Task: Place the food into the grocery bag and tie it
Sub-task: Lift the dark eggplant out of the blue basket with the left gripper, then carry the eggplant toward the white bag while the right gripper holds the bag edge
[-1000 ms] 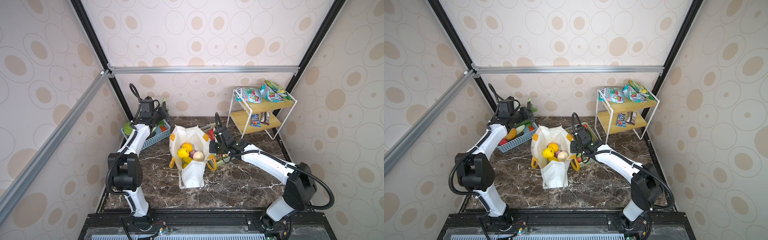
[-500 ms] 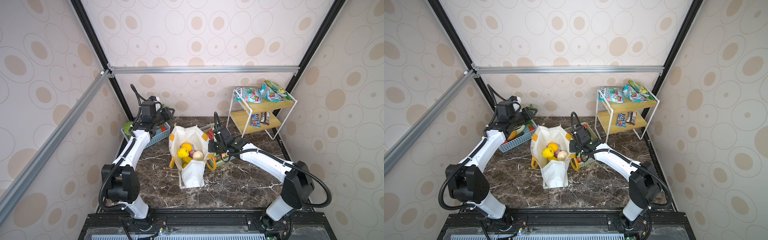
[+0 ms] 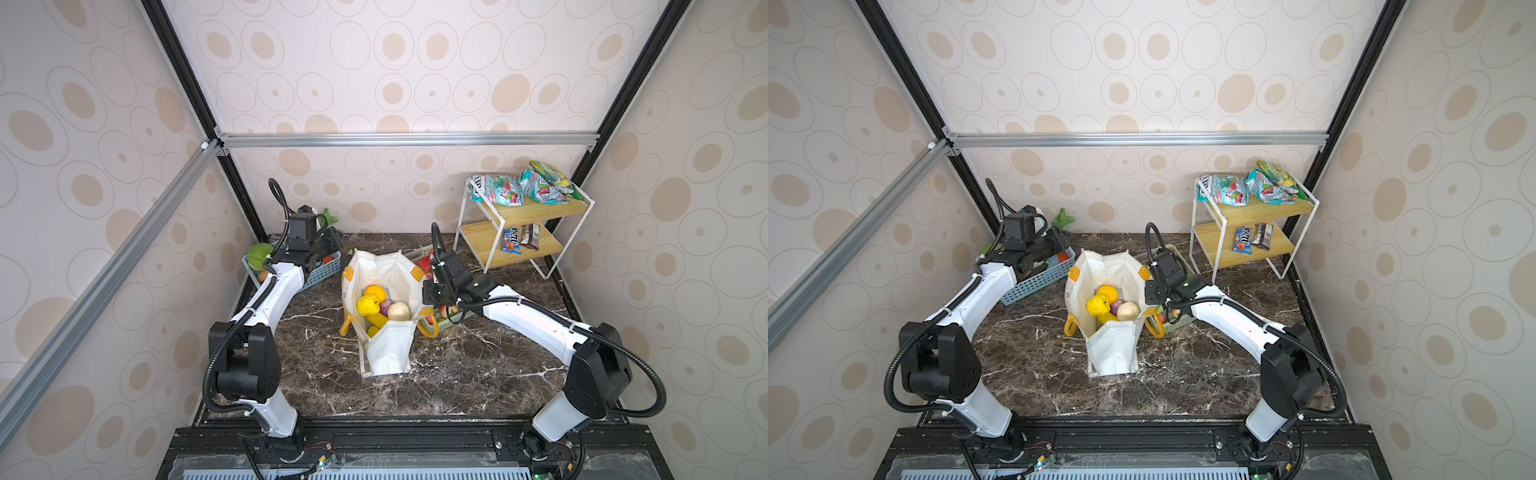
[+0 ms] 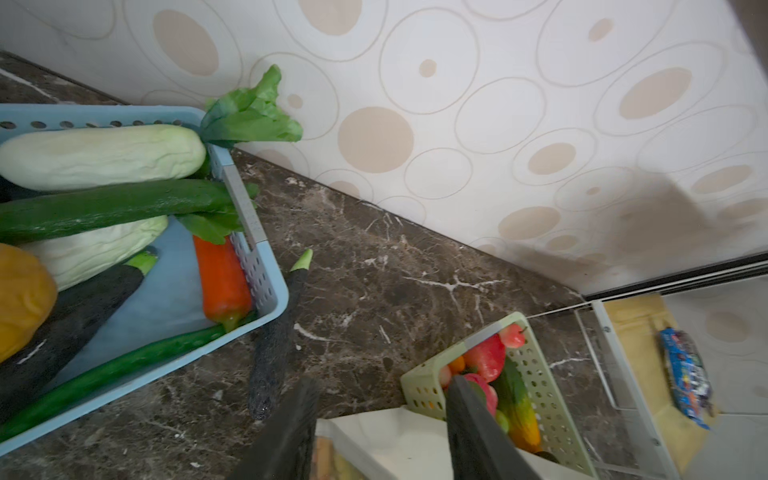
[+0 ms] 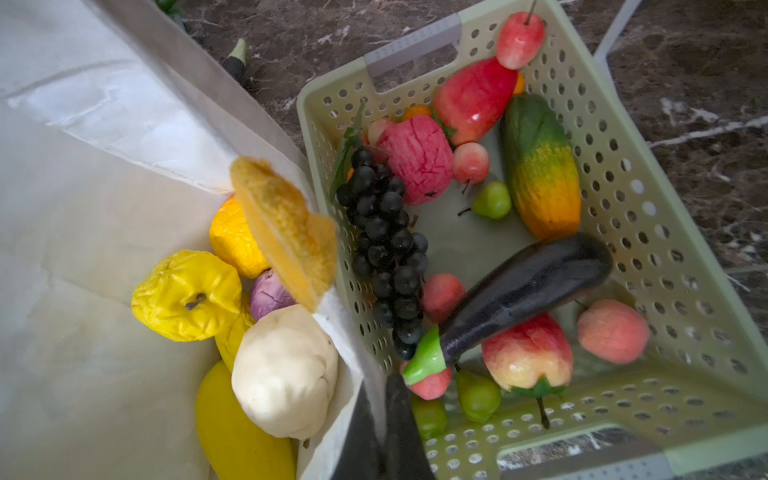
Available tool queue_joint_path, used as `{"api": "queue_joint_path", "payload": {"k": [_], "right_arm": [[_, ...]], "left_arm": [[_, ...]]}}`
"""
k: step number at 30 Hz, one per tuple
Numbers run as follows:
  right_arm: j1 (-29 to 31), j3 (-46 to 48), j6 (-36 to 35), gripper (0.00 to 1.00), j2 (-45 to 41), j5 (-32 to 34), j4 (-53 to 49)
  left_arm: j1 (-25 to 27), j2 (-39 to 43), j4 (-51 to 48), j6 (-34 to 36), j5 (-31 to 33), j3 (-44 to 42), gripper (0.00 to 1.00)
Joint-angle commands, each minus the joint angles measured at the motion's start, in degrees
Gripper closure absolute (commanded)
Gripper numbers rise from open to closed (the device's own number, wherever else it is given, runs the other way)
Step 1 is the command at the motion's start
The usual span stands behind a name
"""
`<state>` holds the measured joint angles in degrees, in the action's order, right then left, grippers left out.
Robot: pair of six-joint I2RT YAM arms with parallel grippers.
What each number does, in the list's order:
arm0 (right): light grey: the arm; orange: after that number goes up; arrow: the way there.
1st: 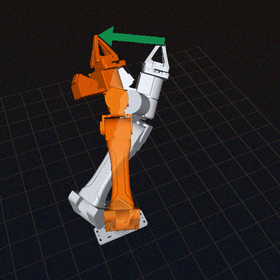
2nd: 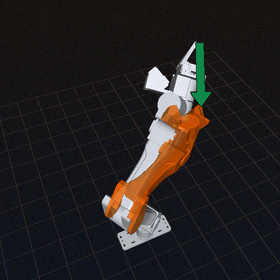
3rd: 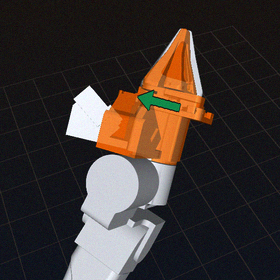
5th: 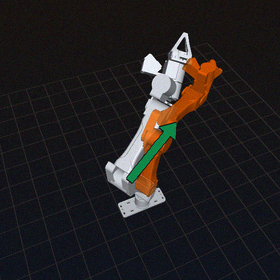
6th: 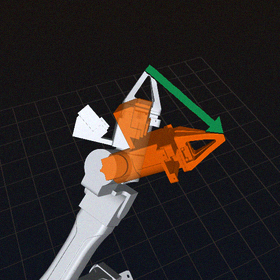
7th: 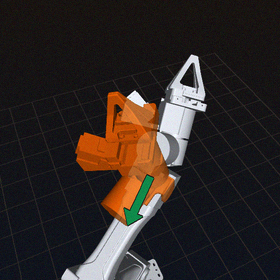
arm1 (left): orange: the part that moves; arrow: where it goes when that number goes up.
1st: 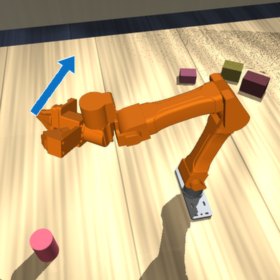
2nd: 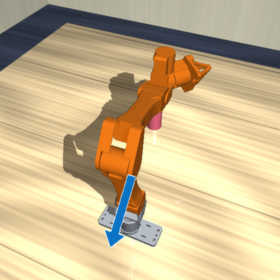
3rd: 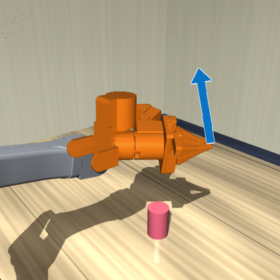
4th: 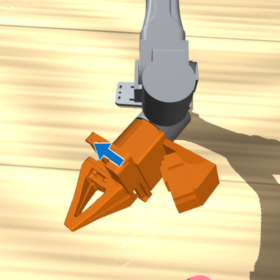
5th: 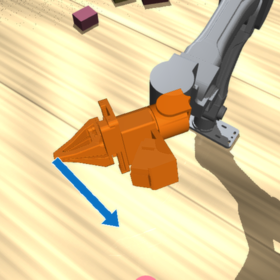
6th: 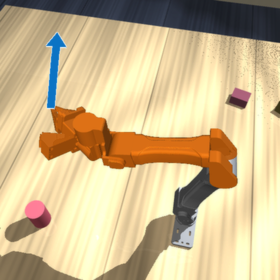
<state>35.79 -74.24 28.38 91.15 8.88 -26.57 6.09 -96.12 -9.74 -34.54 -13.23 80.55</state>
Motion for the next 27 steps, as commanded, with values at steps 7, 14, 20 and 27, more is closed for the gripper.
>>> {"api": "queue_joint_path", "payload": {"k": [7, 14, 20, 27], "right_arm": [[-7.7, 6.0, 0.4, 0.98, -10.3, 4.7, -2.6], [-7.7, 6.7, 3.8, 0.99, -9.0, 0.1, -0.4], [-7.7, 7.2, 4.5, 0.99, -9.7, -0.6, 0.4], [-7.2, 6.1, 5.1, 0.99, -8.3, -2.0, 0.4]], "left_arm": [[1.5, -8.2, 0.0, 4.2, 6.7, -0.4, 0.41], [6.2, -18.0, -2.0, 10.3, 18.4, 5.0, 0.41], [6.6, -23.6, -1.7, 13.8, 24.7, 7.5, 0.37], [6.9, -26.3, 0.1, 18.7, 30.5, 8.4, 0.35]]}}
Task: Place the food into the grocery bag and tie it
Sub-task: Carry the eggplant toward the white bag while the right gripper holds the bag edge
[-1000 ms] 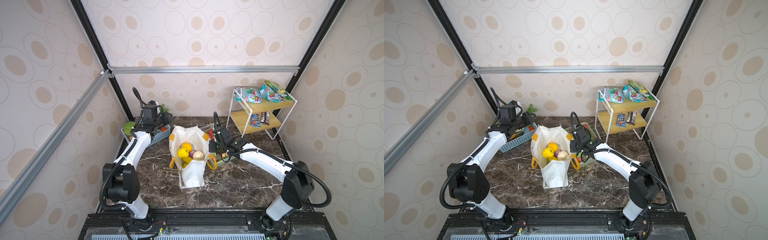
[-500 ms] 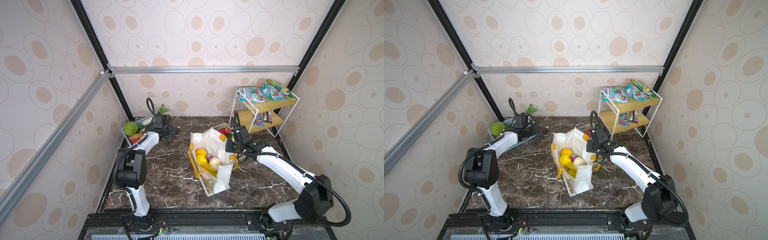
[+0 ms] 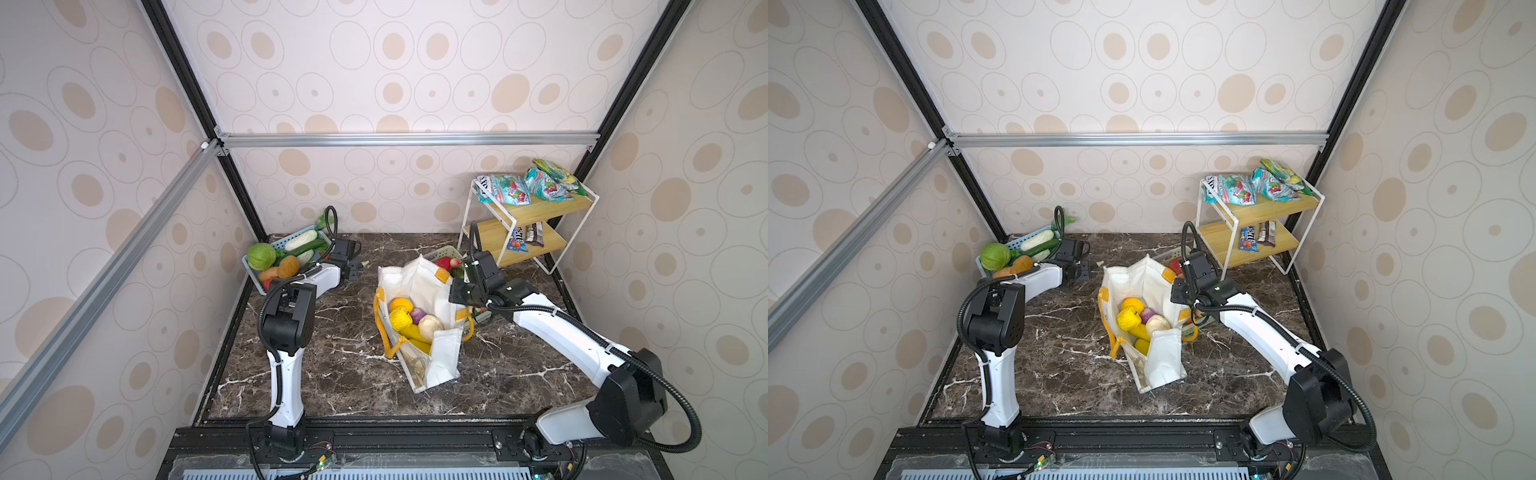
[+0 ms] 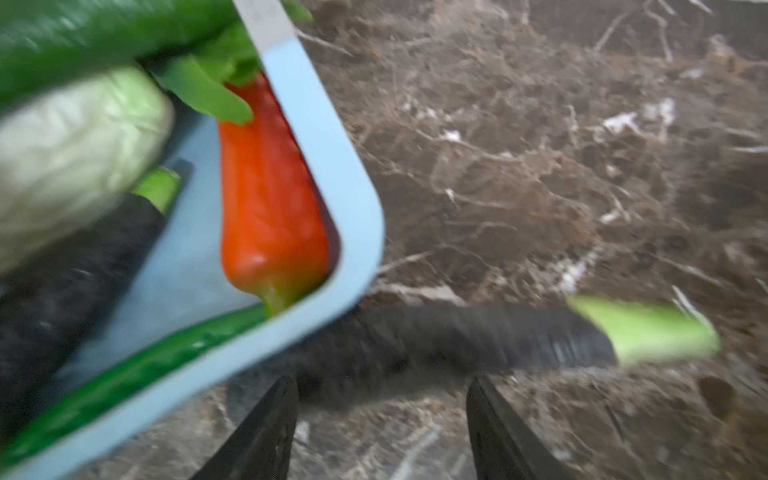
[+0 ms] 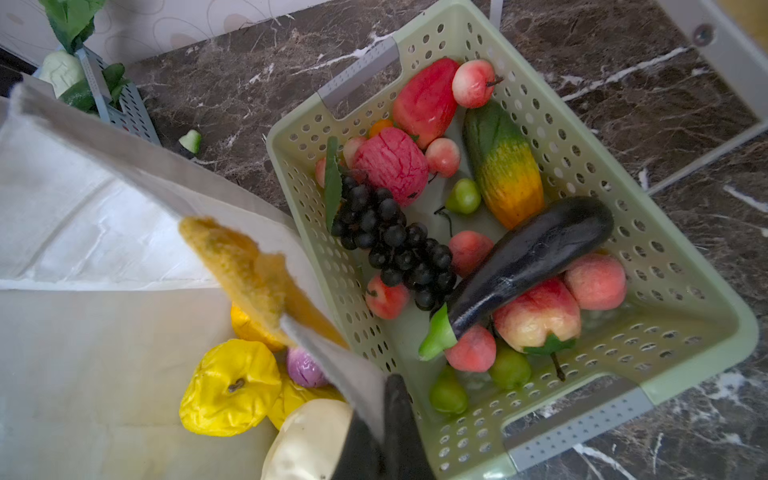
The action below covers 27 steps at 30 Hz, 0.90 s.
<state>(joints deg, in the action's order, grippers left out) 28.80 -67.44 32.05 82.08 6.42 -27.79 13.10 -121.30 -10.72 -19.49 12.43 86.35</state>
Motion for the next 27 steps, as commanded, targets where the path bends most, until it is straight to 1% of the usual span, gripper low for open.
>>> {"api": "queue_joint_path", "payload": {"k": [1, 4, 7, 13, 15, 19, 21, 25, 27], "right_arm": [[0.0, -1.0, 1.4, 0.99, 1.1, 0.4, 1.6], [0.5, -1.5, 1.4, 0.99, 1.7, 0.5, 1.9], [1.0, -1.9, 1.4, 0.99, 2.2, 0.5, 1.9], [1.5, -2.1, 1.6, 0.99, 2.5, 0.3, 2.1], [1.6, -2.0, 1.6, 0.99, 2.4, 0.3, 2.1], [1.7, -1.3, 1.7, 0.98, 1.9, 0.4, 2.3], [1.7, -0.9, 1.8, 0.98, 1.8, 0.4, 2.8], [1.6, -0.4, 1.8, 0.98, 1.6, 0.4, 3.1], [1.7, -0.2, 1.9, 0.98, 1.6, 0.4, 3.5]], "left_arm": [[-0.1, -1.4, 1.0, 4.0, 5.1, 2.7, 0.34], [0.0, -1.8, 0.8, 4.4, 5.4, 2.6, 0.33], [0.4, -2.0, 2.2, 6.3, 4.7, 2.5, 0.29], [0.5, -5.6, -0.8, 8.4, 1.7, 7.7, 0.25], [0.4, -6.3, -2.0, 8.2, -0.1, 8.8, 0.25], [0.3, -6.0, -3.8, 5.8, -6.7, 8.6, 0.28], [0.2, -5.3, -4.2, 5.0, -9.1, 7.9, 0.29], [0.3, -3.3, -5.2, 3.9, -10.5, 6.9, 0.31], [0.3, -2.6, -4.7, 3.9, -9.3, 6.3, 0.32]]}}
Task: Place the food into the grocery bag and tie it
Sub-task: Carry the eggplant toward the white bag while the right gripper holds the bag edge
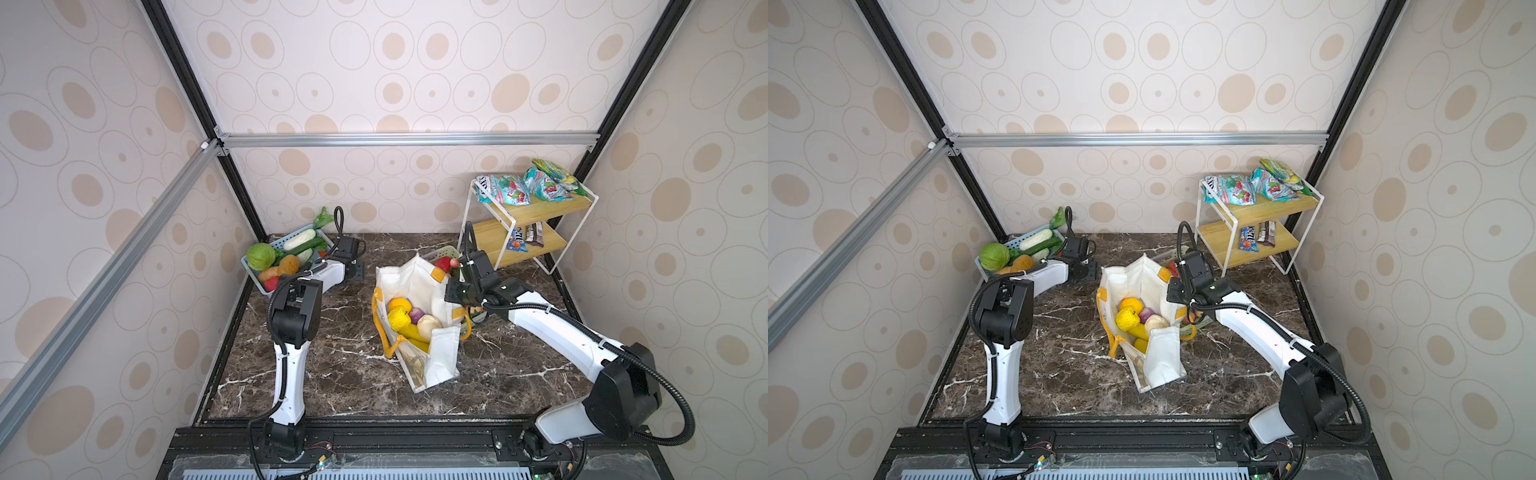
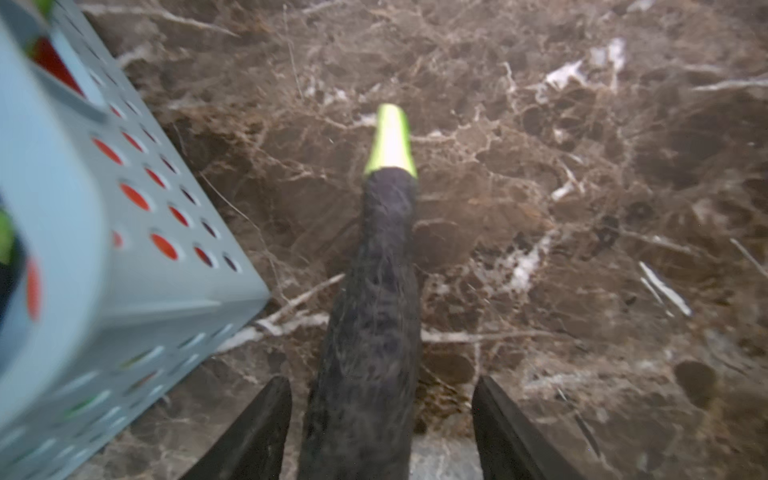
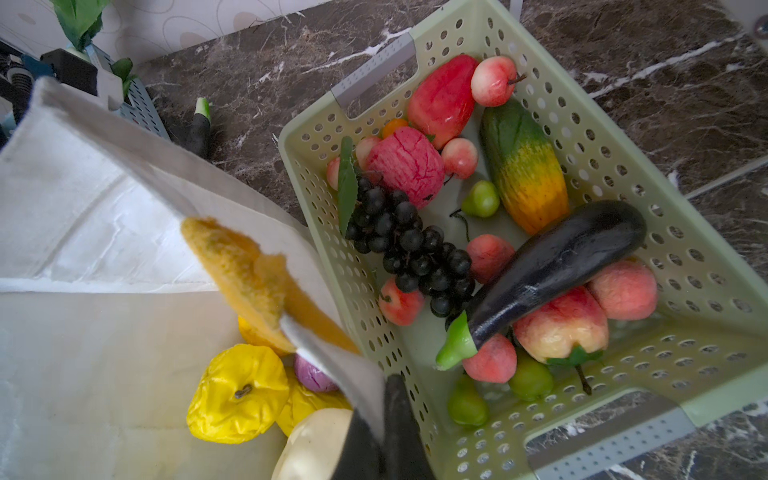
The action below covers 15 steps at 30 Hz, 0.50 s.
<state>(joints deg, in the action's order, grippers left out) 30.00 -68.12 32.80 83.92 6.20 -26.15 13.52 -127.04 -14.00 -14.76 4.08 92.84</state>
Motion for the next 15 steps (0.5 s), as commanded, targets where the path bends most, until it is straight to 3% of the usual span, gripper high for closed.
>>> {"api": "queue_joint_path", "payload": {"k": [1, 8, 15], "right_arm": [[0.4, 0.6, 1.2, 0.98, -0.3, 0.4, 2.0], [0.5, 0.5, 1.2, 0.98, -0.3, 0.0, 2.2], [0.4, 0.3, 1.0, 0.98, -0.3, 0.2, 2.1]], "left_arm": [[-0.1, 2.8, -1.7, -0.7, 0.5, 0.0, 0.34], [-0.1, -2.4, -3.2, 0.4, 4.4, 2.9, 0.43], [-0.1, -1.2, -2.4, -0.3, 5.0, 2.0, 0.55]]}}
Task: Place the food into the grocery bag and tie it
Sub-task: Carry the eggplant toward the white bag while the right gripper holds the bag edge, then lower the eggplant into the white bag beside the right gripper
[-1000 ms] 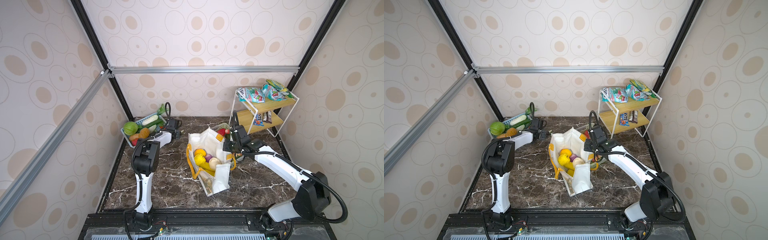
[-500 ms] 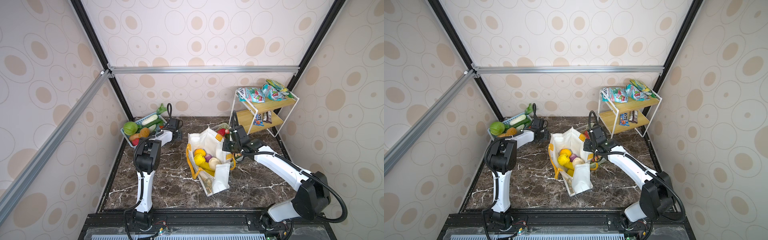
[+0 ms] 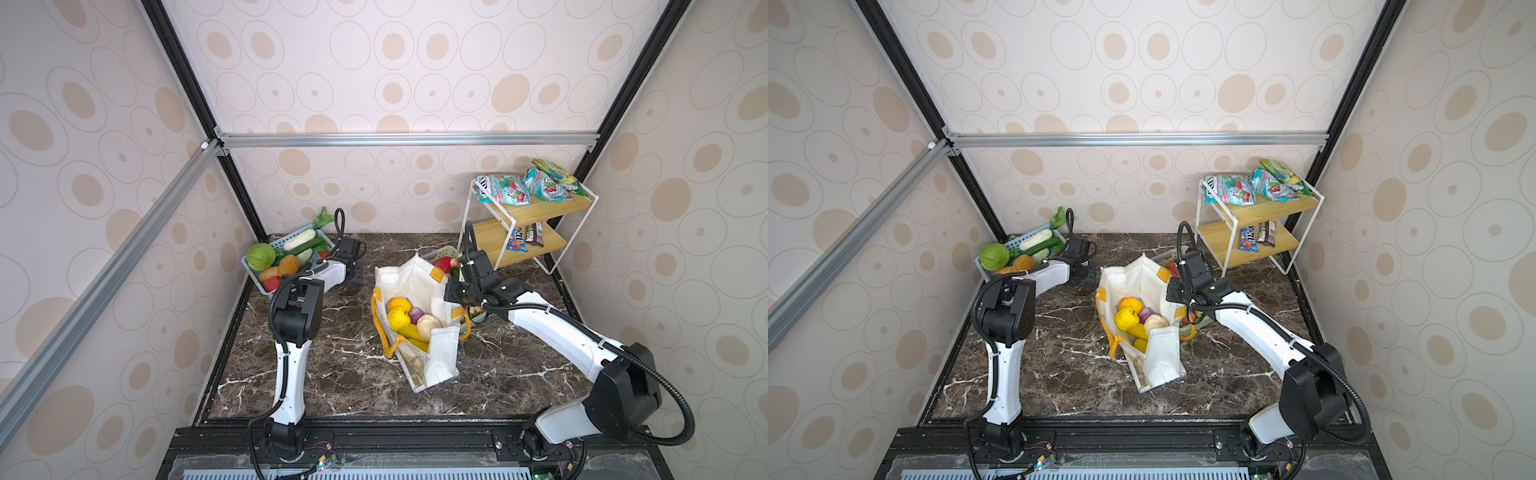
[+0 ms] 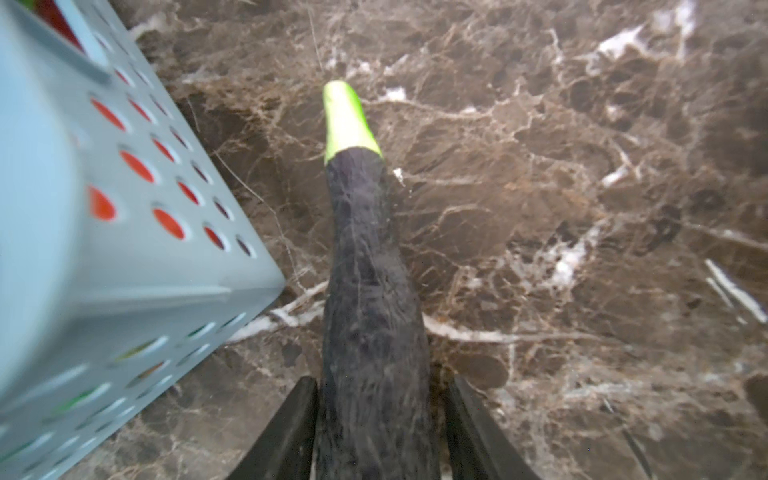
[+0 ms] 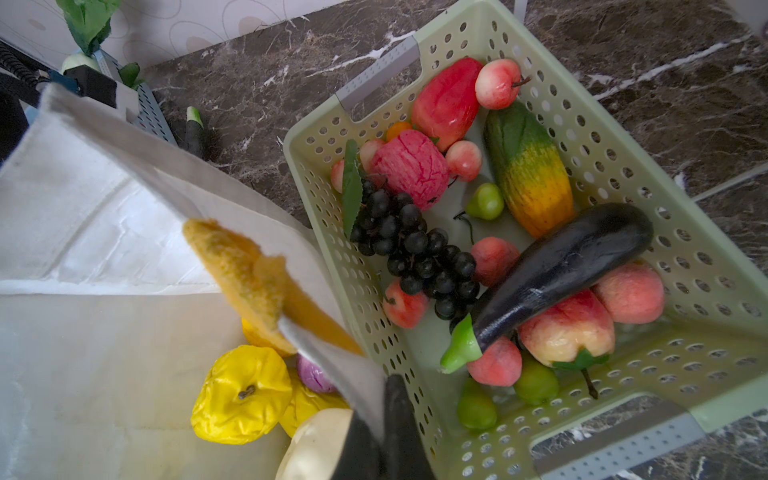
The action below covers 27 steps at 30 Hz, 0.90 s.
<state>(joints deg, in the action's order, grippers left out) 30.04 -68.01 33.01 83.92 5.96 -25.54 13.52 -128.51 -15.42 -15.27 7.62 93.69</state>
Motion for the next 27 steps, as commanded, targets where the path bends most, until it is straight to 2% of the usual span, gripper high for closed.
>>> {"api": "queue_joint_path", "payload": {"k": [1, 8, 18, 27], "right_arm": [[0.4, 0.0, 0.8, 0.98, -0.1, 0.2, 1.5], [0.7, -1.3, 0.8, 0.98, 1.4, -0.8, 1.5], [1.1, -2.1, 0.8, 0.98, 2.4, -1.1, 2.5], [3.0, -3.6, 4.9, 1.00, 5.4, -2.5, 7.6]], "left_arm": [[-0.1, 1.0, -0.8, 0.2, 1.5, 0.8, 0.57], [-0.1, 5.8, -1.2, -0.6, -0.6, 0.3, 0.65], [-0.1, 14.7, -0.9, -3.9, -8.1, -1.1, 0.64], [-0.2, 21.8, -0.7, -6.3, -14.2, 0.1, 0.63]]}}
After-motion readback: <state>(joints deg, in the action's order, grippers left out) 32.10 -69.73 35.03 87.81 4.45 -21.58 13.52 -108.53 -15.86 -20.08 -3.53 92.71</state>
